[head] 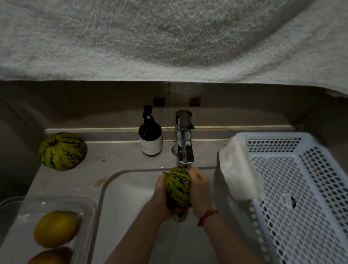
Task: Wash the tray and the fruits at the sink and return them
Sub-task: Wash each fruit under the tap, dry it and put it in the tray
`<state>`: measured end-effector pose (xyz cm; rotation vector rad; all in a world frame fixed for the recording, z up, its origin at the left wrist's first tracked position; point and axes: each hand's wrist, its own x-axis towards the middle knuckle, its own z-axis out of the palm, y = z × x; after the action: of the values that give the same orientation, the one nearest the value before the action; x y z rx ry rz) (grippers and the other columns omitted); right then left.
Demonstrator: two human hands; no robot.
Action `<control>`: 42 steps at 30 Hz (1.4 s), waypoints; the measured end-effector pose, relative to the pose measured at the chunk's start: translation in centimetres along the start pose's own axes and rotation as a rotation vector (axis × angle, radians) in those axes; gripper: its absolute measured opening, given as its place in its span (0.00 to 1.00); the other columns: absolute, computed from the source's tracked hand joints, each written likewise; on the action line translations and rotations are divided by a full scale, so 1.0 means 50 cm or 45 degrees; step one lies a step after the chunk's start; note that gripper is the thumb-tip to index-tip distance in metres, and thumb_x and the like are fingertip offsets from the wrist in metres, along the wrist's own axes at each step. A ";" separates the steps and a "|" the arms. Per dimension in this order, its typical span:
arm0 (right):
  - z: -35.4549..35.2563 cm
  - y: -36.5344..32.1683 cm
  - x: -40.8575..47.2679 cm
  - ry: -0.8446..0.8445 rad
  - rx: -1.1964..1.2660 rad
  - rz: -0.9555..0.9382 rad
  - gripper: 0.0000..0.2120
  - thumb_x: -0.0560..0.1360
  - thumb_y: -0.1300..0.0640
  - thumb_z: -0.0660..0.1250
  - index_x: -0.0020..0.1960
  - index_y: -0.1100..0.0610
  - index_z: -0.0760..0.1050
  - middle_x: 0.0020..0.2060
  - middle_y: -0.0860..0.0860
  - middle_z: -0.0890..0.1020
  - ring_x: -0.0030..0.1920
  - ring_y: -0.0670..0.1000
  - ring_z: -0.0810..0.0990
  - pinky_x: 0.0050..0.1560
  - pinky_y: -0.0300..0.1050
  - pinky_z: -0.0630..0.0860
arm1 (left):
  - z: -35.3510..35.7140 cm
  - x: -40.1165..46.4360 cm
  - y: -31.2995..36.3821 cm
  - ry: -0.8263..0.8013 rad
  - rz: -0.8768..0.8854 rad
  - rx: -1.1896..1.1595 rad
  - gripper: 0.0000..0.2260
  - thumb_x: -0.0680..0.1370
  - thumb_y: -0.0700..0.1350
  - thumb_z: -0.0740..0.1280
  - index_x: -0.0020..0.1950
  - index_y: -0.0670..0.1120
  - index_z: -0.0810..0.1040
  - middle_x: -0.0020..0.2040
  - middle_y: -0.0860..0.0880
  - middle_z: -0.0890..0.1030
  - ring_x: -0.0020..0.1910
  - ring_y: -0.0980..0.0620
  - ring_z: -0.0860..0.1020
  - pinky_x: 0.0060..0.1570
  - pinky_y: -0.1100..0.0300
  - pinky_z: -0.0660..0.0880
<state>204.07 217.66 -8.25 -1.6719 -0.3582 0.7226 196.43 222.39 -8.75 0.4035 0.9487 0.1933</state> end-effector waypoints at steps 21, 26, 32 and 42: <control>0.021 0.005 -0.011 0.068 -0.094 -0.087 0.15 0.78 0.55 0.57 0.59 0.60 0.74 0.52 0.57 0.77 0.53 0.55 0.76 0.55 0.48 0.75 | 0.016 0.012 0.028 0.271 0.162 0.155 0.27 0.80 0.58 0.50 0.65 0.39 0.73 0.62 0.35 0.76 0.61 0.37 0.74 0.65 0.43 0.69; 0.005 -0.005 0.007 -0.002 0.099 0.305 0.11 0.77 0.54 0.62 0.40 0.55 0.79 0.37 0.53 0.80 0.41 0.53 0.79 0.38 0.43 0.76 | 0.013 0.005 0.021 0.305 0.323 0.499 0.19 0.79 0.55 0.57 0.61 0.43 0.73 0.56 0.39 0.77 0.51 0.41 0.77 0.41 0.49 0.78; 0.016 0.018 -0.015 0.184 -0.204 0.044 0.11 0.78 0.52 0.60 0.42 0.55 0.76 0.37 0.52 0.78 0.41 0.52 0.77 0.40 0.43 0.73 | 0.004 -0.023 0.006 -0.017 0.311 0.341 0.18 0.79 0.51 0.59 0.66 0.43 0.70 0.59 0.37 0.77 0.55 0.39 0.77 0.50 0.47 0.76; -0.048 -0.007 -0.020 -0.337 -0.757 -0.560 0.12 0.81 0.61 0.55 0.44 0.56 0.75 0.40 0.49 0.76 0.41 0.43 0.74 0.44 0.29 0.68 | 0.009 -0.011 0.014 -0.018 -0.062 0.182 0.23 0.77 0.55 0.57 0.42 0.39 0.83 0.37 0.40 0.83 0.43 0.43 0.76 0.41 0.56 0.71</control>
<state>204.87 215.29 -7.43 -1.9465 -1.1806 0.5270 196.47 222.72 -7.82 0.5119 0.9606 0.0783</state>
